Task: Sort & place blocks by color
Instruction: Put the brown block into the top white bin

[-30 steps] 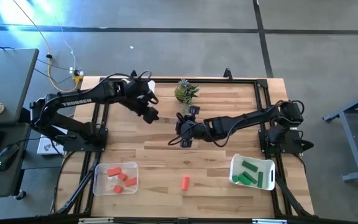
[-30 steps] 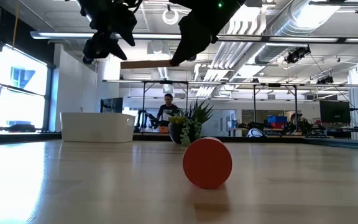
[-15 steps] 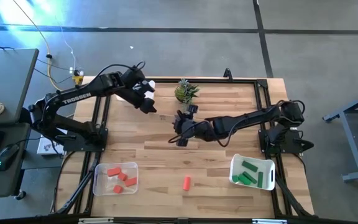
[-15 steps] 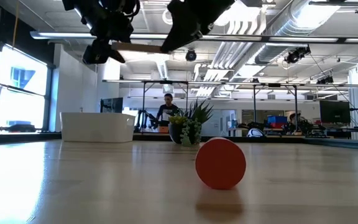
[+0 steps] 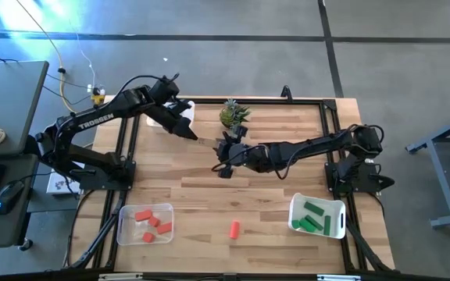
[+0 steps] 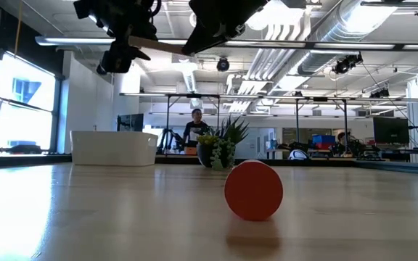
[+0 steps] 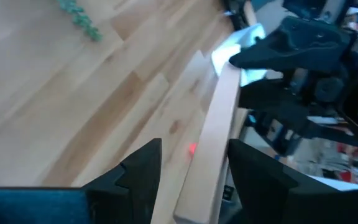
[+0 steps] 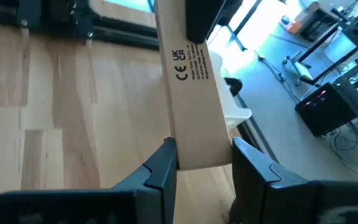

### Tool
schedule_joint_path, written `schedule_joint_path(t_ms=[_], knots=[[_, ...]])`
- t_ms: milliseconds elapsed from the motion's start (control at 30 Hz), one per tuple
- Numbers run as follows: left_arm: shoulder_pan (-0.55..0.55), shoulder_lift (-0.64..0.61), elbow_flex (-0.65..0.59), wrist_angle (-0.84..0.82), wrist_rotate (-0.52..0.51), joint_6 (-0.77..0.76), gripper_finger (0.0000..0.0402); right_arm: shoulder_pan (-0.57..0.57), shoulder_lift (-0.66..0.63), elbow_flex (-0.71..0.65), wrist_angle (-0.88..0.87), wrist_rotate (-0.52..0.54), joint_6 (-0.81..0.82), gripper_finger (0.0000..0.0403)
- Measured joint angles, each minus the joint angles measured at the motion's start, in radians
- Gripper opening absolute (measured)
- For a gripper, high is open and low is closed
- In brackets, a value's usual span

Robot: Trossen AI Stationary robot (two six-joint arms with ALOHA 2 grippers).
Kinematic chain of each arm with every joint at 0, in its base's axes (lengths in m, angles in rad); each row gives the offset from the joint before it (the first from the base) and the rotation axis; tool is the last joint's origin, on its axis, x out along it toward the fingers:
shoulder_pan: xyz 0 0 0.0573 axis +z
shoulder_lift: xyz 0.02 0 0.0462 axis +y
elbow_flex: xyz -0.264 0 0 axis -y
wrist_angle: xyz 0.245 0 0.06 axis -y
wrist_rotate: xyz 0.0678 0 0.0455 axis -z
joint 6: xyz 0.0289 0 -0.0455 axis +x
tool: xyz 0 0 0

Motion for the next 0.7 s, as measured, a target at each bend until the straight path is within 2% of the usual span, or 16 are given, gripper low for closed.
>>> schedule_joint_path(t_ms=[100, 367, 700], knots=[[0.007, 0.0, 0.0, 0.005, 0.06, -0.01, 0.0174, -0.005, 0.0, 0.0, 0.013, 0.036, 0.0, 0.0094], [0.008, 0.0, 0.0, 0.036, 0.064, -0.018, 0.0167, -0.012, 0.0, 0.0, 0.061, 0.035, -0.004, 0.0094], [0.008, 0.0, 0.0, 0.075, 0.097, 0.022, 0.0084, -0.011, 0.0, 0.0, 0.061, 0.043, 0.0, 0.0094]])
